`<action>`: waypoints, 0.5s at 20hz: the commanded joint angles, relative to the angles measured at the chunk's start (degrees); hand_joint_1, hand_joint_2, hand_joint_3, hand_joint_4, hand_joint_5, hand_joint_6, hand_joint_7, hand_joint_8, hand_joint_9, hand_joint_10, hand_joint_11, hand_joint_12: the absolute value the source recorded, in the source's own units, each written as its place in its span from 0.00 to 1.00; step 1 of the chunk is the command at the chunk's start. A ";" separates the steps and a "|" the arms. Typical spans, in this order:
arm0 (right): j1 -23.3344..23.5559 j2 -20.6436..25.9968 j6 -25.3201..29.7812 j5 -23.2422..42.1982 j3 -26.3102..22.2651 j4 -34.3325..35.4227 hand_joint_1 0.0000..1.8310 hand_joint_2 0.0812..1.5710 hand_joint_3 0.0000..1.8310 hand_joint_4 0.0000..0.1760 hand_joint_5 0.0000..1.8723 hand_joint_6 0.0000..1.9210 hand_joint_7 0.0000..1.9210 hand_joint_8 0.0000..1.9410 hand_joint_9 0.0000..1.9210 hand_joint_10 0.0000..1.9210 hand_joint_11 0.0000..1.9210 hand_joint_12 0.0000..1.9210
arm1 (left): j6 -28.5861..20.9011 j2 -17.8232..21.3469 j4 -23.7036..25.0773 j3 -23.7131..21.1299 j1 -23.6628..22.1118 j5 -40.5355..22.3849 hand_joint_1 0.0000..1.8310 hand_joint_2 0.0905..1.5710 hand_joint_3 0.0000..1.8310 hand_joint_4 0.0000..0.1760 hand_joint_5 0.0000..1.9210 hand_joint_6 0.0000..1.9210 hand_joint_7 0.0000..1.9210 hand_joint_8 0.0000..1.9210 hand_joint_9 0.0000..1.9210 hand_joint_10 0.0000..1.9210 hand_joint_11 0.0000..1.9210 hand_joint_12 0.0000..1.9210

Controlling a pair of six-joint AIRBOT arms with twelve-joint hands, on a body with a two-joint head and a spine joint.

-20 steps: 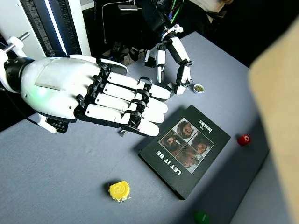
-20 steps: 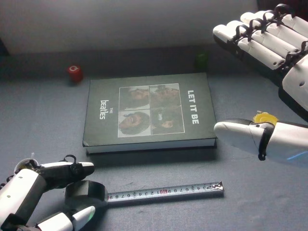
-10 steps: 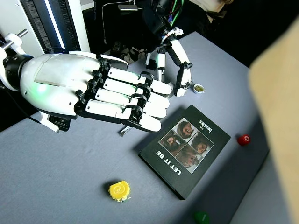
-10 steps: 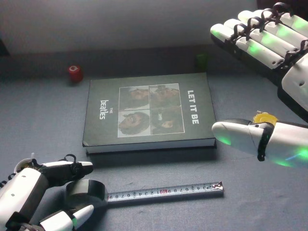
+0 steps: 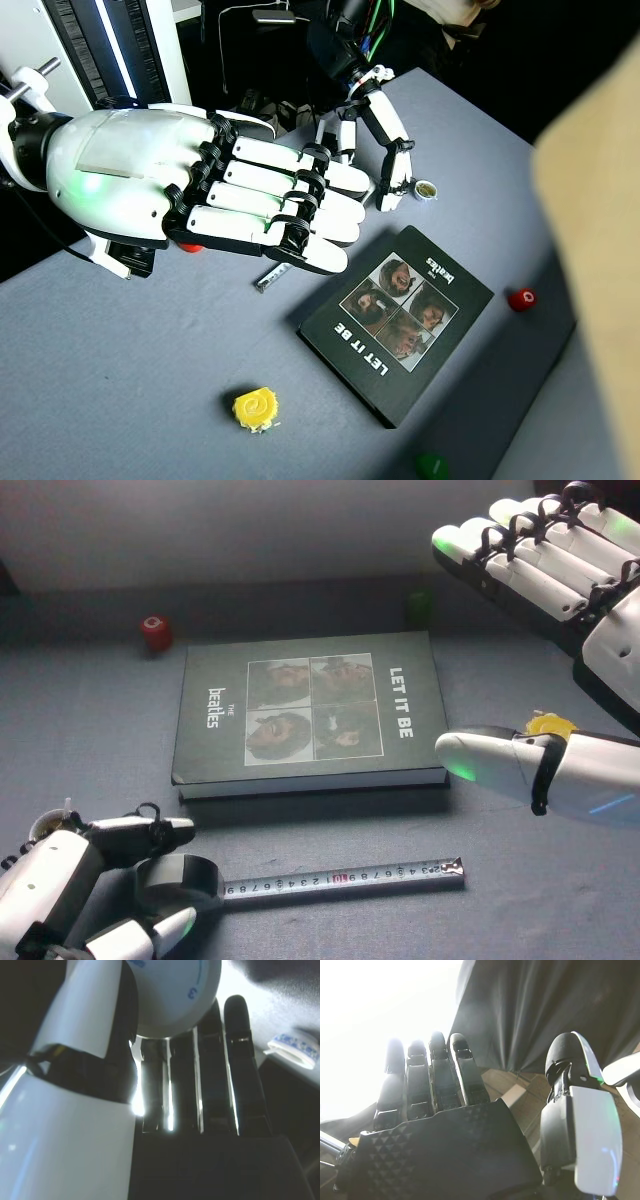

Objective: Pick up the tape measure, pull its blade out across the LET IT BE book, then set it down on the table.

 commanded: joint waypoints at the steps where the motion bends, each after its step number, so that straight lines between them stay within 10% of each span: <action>1: 0.51 -0.02 0.42 7.02 0.00 -2.21 0.01 0.68 0.00 0.00 0.04 0.00 0.07 0.00 0.04 0.00 0.00 0.19 | -0.03 -0.42 2.92 -0.05 -0.18 -6.13 0.65 0.64 0.00 0.00 0.40 0.00 0.39 0.00 0.35 0.00 0.22 0.32; 10: 0.50 -0.02 0.62 7.04 0.01 -2.21 0.02 0.68 0.00 0.00 0.04 0.00 0.07 0.00 0.04 0.00 0.00 0.19 | 1.46 -2.12 3.84 1.06 -0.10 -6.16 0.69 0.64 0.00 0.00 0.43 0.00 0.45 0.00 0.42 0.01 0.29 0.35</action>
